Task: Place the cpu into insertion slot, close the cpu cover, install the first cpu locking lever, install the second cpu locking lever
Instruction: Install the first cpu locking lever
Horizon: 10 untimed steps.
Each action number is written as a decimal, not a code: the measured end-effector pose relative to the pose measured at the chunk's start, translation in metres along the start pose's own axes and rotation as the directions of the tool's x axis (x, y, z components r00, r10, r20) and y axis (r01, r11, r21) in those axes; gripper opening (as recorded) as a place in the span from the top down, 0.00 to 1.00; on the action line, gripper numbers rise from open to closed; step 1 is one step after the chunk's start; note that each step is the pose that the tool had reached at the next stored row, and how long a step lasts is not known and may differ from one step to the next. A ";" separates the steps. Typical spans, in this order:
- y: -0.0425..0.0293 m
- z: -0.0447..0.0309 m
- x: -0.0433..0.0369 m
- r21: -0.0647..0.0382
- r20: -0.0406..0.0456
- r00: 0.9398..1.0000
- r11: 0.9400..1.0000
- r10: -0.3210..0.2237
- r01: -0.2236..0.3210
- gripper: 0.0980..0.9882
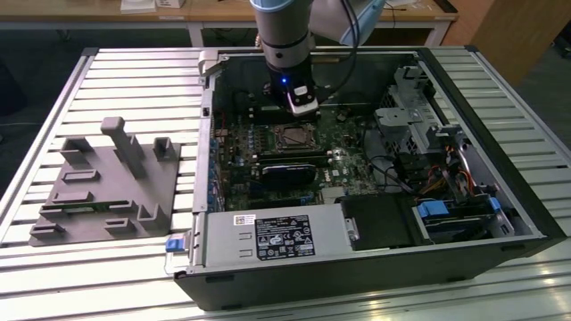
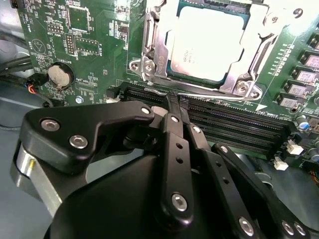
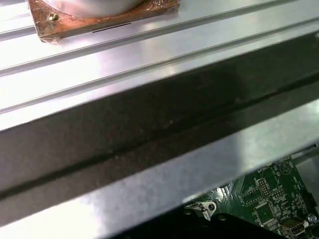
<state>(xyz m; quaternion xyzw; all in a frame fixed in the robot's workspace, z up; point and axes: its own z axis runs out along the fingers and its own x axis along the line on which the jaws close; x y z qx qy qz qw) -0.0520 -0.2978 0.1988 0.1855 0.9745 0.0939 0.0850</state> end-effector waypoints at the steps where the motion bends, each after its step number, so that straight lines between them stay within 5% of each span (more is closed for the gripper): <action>1: -0.0002 0.0003 0.0000 0.000 0.000 1.000 1.000 0.000 0.000 0.99; 10: -0.0033 0.0038 -0.0004 0.002 0.001 1.000 1.000 0.000 0.000 0.99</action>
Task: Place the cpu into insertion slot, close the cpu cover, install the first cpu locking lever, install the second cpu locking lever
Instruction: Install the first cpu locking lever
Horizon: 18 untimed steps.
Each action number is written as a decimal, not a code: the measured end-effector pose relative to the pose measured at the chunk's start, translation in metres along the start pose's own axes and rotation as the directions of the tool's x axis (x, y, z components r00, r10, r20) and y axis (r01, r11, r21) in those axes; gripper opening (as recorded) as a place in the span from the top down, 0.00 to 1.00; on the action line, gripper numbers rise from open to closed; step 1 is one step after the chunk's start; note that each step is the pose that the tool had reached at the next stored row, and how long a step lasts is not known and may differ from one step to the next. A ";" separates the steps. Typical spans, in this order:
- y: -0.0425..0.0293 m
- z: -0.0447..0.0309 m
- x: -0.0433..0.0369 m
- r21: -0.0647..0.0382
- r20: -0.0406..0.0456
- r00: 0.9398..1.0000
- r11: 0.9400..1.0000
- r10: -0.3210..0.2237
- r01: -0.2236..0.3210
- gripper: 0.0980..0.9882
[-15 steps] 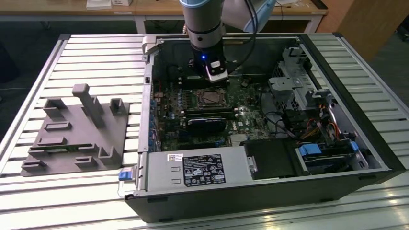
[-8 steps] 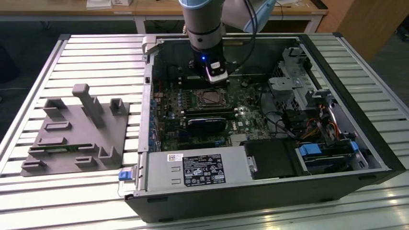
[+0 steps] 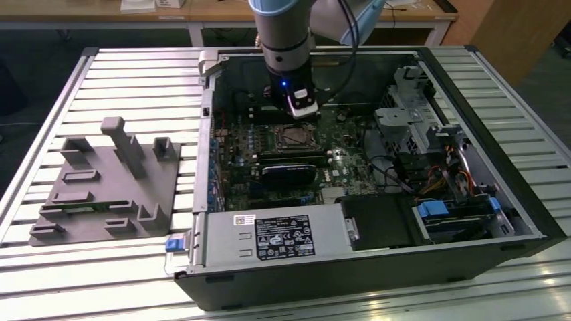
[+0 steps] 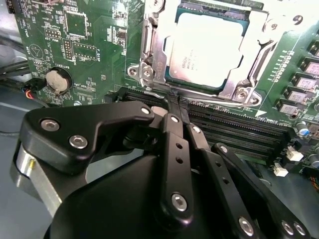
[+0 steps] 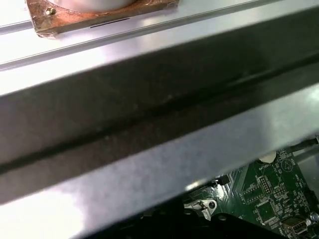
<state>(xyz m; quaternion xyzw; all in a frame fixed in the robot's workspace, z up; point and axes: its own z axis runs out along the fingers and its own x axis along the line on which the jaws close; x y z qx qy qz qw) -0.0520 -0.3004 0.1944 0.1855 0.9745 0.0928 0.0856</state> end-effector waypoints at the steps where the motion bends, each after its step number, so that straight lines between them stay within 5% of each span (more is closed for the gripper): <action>1: -0.0004 0.0004 -0.0001 0.000 0.000 1.000 1.000 0.000 0.000 0.99; 13: 0.0004 -0.0073 -0.0015 -0.001 0.000 1.000 1.000 0.001 -0.001 0.99; 18: 0.0004 -0.0073 -0.0014 -0.022 -0.005 1.000 1.000 0.006 -0.006 0.99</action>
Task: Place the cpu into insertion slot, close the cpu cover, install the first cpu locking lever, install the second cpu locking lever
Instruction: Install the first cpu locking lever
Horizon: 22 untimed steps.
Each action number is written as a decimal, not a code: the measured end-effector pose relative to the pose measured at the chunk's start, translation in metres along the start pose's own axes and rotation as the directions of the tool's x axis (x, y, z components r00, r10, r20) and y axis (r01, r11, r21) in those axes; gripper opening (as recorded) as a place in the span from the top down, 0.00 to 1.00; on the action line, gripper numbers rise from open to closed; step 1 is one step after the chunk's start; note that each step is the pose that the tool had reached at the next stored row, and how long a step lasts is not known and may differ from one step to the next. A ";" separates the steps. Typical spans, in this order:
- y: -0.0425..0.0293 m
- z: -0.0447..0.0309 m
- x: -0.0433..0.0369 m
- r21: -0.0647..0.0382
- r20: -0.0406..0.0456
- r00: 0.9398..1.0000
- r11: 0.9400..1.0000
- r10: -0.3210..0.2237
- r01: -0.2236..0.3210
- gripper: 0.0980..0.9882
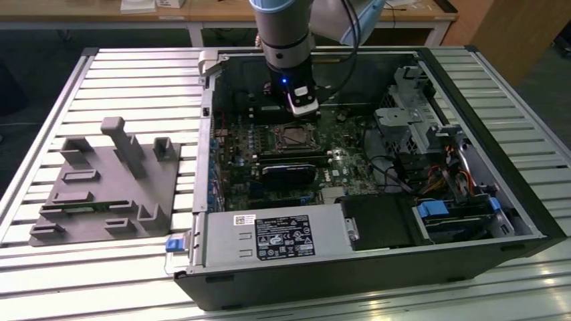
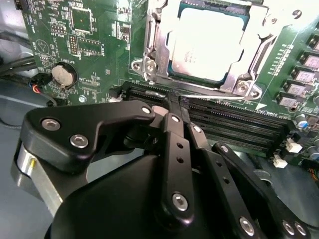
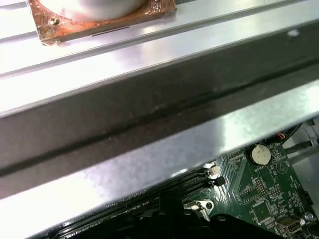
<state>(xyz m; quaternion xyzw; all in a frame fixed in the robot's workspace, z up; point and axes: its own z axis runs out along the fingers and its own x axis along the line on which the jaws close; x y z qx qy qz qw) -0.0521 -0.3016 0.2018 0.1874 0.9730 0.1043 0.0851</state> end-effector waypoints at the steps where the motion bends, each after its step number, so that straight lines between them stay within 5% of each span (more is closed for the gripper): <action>1: 0.0000 0.0001 0.0000 -0.001 0.000 1.000 1.000 0.001 -0.001 0.99; 8: -0.0027 0.0024 -0.0005 -0.005 0.009 1.000 1.000 0.001 -0.001 0.99; 22: -0.0087 0.0041 -0.0023 -0.005 0.011 1.000 1.000 0.002 -0.002 0.99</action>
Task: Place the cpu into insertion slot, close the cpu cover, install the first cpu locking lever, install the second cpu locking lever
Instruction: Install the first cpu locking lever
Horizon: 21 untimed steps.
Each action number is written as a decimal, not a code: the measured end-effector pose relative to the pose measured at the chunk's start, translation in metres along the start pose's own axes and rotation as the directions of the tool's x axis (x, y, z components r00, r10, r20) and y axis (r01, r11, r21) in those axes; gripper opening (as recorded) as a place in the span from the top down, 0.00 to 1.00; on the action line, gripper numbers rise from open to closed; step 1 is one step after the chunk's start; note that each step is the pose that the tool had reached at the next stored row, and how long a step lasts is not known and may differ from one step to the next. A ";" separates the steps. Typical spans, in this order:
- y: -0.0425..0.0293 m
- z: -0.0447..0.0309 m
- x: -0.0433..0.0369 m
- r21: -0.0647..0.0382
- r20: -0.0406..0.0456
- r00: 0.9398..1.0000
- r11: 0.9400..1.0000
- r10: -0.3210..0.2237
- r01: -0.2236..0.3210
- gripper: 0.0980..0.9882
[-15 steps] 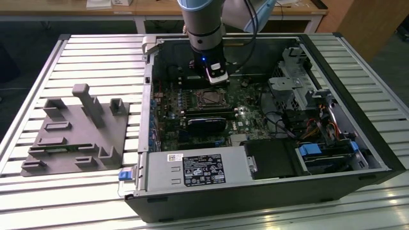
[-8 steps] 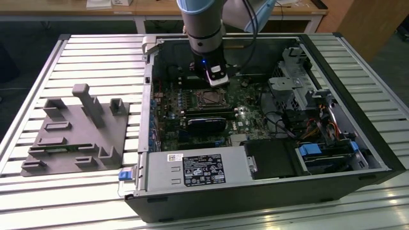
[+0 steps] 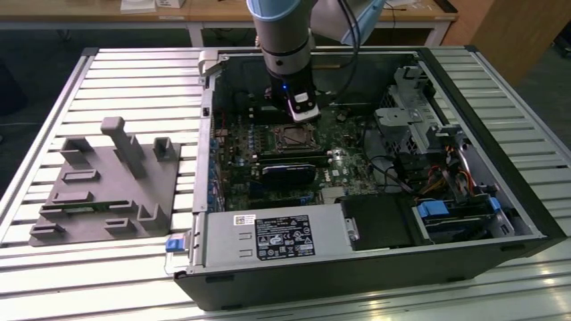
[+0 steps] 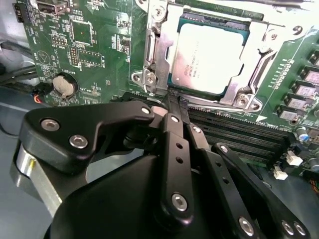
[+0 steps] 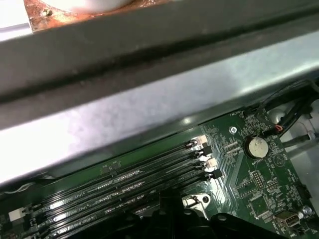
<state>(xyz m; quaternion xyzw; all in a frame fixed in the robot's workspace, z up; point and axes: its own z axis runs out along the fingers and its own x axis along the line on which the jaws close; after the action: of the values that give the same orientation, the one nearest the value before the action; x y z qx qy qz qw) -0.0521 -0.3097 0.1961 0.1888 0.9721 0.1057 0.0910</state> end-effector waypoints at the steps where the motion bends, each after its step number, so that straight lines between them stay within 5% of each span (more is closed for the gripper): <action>1: 0.0004 -0.0012 -0.0002 0.000 0.000 1.000 1.000 0.000 0.000 0.99; 5: 0.0013 -0.0046 -0.0007 -0.005 -0.002 1.000 1.000 0.001 -0.001 0.99; 14: 0.0015 -0.0060 -0.0007 -0.051 -0.020 1.000 0.999 0.012 -0.013 0.99; 21: -0.0007 -0.0042 0.0000 -0.056 -0.014 1.000 0.998 0.011 -0.012 0.99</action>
<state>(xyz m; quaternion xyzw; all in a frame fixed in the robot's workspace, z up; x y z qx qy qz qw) -0.0533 -0.3111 0.2000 0.1912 0.9681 0.1350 0.0890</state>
